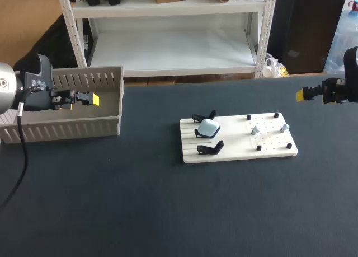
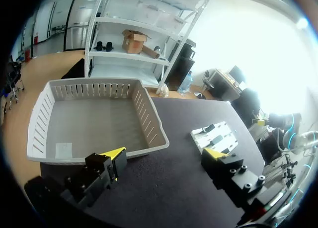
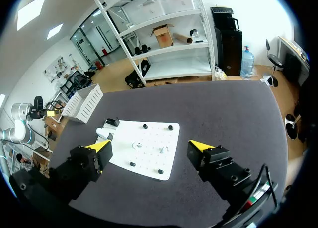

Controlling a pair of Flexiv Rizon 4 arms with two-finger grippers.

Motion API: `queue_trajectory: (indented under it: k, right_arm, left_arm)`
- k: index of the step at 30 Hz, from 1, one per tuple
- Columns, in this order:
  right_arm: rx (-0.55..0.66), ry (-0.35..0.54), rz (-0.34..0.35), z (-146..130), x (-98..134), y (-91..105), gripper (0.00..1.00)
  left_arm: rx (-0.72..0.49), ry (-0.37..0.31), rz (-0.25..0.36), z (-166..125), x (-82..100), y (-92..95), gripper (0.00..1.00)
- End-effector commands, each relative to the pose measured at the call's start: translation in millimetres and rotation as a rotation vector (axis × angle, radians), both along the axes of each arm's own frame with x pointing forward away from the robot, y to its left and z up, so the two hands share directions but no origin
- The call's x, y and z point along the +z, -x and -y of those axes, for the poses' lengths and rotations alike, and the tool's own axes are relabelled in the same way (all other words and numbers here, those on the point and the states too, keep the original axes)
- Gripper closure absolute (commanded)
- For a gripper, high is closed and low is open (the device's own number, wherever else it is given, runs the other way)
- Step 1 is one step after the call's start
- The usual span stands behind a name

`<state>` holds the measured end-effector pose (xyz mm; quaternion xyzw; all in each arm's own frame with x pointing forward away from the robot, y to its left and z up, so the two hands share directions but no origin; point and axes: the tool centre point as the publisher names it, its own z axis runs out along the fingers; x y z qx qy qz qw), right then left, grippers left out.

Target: Pick up each earbud case from the left stands, insert the matching earbuds, close the lid, and place the case in the box.

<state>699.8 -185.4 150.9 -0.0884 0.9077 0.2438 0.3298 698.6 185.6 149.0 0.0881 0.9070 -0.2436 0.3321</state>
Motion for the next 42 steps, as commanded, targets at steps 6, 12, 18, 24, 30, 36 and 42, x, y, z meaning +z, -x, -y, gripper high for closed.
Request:
queue_trajectory:
  k: [6, 12, 18, 24, 30, 36, 42]
  right_arm:
    - [0.001, 0.0, 0.0, 0, 0, -0.3, 0.0]
    - [0.001, 0.0, 0.0, 0, 0, -0.3, 0.0]
    - [0.001, 0.0, 0.0, 0, 0, -0.3, 0.0]
    - [0.001, 0.0, 0.0, 0, 0, -0.3, 0.0]
    - [0.001, 0.0, 0.0, 0, 0, -0.3, 0.0]
    - [0.001, 0.0, 0.0, 0, 0, -0.3, 0.0]
    - [0.001, 0.0, 0.0, 0, 0, -0.3, 0.0]
  left_arm:
    - [0.0, -0.004, -0.005, 1, 1.1, -0.9, 0.0]
    - [0.0, -0.004, -0.005, 1, 1.1, -0.9, 0.0]
    - [-0.103, 0.003, 0.049, 11, 7.6, -5.6, 0.0]
    - [-0.232, -0.025, 0.124, 31, 18.9, -14.5, 0.0]
    - [-0.379, -0.065, 0.251, 57, 27.9, -24.6, 0.0]
    - [-0.548, -0.072, 0.343, 84, 29.3, -25.2, 0.0]
    - [-0.725, -0.09, 0.392, 110, 17.3, -22.5, 0.0]
